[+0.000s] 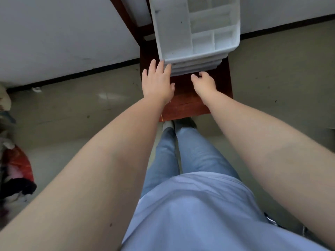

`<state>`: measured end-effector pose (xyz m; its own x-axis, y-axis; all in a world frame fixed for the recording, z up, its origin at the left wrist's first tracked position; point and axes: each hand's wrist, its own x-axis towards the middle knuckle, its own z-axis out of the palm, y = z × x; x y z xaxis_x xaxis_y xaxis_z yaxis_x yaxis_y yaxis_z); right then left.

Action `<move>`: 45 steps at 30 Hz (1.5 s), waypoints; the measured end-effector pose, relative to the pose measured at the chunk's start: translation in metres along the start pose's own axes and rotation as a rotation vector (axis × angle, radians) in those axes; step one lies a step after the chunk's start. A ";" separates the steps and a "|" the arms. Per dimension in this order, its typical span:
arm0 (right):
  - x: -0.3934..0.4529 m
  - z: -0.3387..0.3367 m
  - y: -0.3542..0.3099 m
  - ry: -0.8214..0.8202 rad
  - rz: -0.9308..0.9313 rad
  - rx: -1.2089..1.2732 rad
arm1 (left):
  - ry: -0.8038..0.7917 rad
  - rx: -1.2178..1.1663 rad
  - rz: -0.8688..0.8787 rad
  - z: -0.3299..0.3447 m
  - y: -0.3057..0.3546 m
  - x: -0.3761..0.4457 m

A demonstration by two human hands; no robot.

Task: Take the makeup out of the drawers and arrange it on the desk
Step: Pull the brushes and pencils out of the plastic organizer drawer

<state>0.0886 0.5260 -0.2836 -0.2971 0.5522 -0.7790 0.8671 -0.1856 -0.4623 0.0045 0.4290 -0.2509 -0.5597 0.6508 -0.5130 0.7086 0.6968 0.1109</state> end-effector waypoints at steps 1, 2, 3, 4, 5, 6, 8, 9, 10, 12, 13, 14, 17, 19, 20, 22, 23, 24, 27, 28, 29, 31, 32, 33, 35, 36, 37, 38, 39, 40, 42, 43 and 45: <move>0.011 -0.001 -0.004 -0.021 0.052 0.124 | -0.004 -0.002 -0.003 -0.001 0.002 0.008; 0.020 -0.001 -0.008 -0.044 0.097 0.244 | -0.007 -0.002 -0.007 -0.002 0.004 0.015; 0.029 -0.001 -0.011 -0.071 0.138 0.354 | -0.011 0.003 -0.013 -0.002 0.004 0.022; 0.037 0.000 -0.015 -0.091 0.179 0.450 | -0.019 0.007 -0.021 -0.001 0.003 0.027; 0.045 0.001 -0.018 -0.098 0.218 0.542 | -0.030 0.012 -0.027 -0.001 0.002 0.031; 0.053 0.001 -0.021 -0.097 0.261 0.633 | -0.044 0.018 -0.030 0.000 0.000 0.036; 0.065 0.000 -0.028 -0.086 0.340 0.832 | -0.069 0.031 -0.019 0.002 -0.004 0.043; 0.068 0.000 -0.030 -0.073 0.375 0.926 | -0.079 0.040 -0.003 0.003 -0.006 0.044; 0.071 0.000 -0.031 -0.054 0.401 0.996 | -0.085 0.051 0.018 0.003 -0.007 0.045; 0.073 -0.002 -0.031 -0.054 0.453 1.179 | -0.095 0.052 0.052 0.004 -0.007 0.048; 0.074 -0.003 -0.028 -0.057 0.455 1.250 | -0.101 0.045 0.056 0.005 -0.007 0.048; 0.073 -0.004 -0.026 -0.063 0.443 1.248 | -0.110 0.038 0.057 0.005 -0.008 0.048; 0.070 -0.004 -0.017 -0.123 0.375 1.176 | -0.134 0.032 0.075 0.006 -0.009 0.048; 0.070 -0.003 -0.012 -0.134 0.351 1.154 | -0.139 0.018 0.086 0.007 -0.010 0.047; 0.069 -0.002 -0.011 -0.138 0.343 1.141 | -0.141 0.010 0.086 0.007 -0.010 0.048; 0.068 0.000 -0.007 -0.124 0.336 1.094 | -0.142 0.003 0.082 0.008 -0.010 0.050; 0.066 0.003 -0.003 -0.106 0.352 1.066 | -0.142 0.001 0.081 0.008 -0.010 0.051; 0.063 0.006 0.003 -0.090 0.391 1.041 | -0.146 -0.001 0.080 0.010 -0.010 0.052; 0.051 0.015 0.025 -0.031 0.483 1.088 | -0.140 0.012 0.096 0.013 -0.012 0.051; 0.046 0.017 0.030 -0.034 0.498 1.114 | -0.132 0.021 0.109 0.014 -0.014 0.051; 0.042 0.019 0.034 -0.042 0.508 1.118 | -0.119 0.032 0.119 0.015 -0.016 0.050; 0.035 0.021 0.039 -0.040 0.505 1.107 | -0.094 0.055 0.134 0.018 -0.020 0.047; 0.032 0.021 0.040 -0.038 0.504 1.098 | -0.083 0.072 0.151 0.021 -0.022 0.043; 0.032 0.022 0.043 -0.038 0.505 1.092 | -0.058 0.088 0.188 0.025 -0.024 0.039; 0.031 0.021 0.047 -0.047 0.517 1.056 | 0.047 0.106 0.332 0.038 -0.026 0.027; 0.031 0.020 0.049 -0.058 0.519 1.036 | 0.085 0.122 0.398 0.048 -0.027 0.022; 0.031 0.019 0.051 -0.074 0.513 1.031 | 0.094 0.146 0.420 0.058 -0.028 0.019; 0.031 0.018 0.051 -0.088 0.506 1.025 | 0.068 0.178 0.416 0.065 -0.027 0.018; 0.030 0.016 0.051 -0.101 0.495 1.028 | 0.016 0.197 0.415 0.071 -0.026 0.017; 0.028 0.013 0.050 -0.117 0.491 1.018 | -0.044 0.203 0.405 0.072 -0.023 0.018; 0.026 0.008 0.051 -0.180 0.486 0.902 | -0.067 0.227 0.409 0.071 -0.019 0.022; 0.024 0.003 0.051 -0.245 0.488 0.756 | -0.047 0.237 0.428 0.072 -0.019 0.025; 0.017 -0.009 0.046 -0.399 0.435 0.283 | -0.002 0.243 0.472 0.072 -0.021 0.028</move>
<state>0.1266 0.5340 -0.3147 -0.1155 0.0447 -0.9923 0.8188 -0.5613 -0.1205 0.0050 0.4113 -0.3286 -0.1546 0.8759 -0.4570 0.9626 0.2377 0.1299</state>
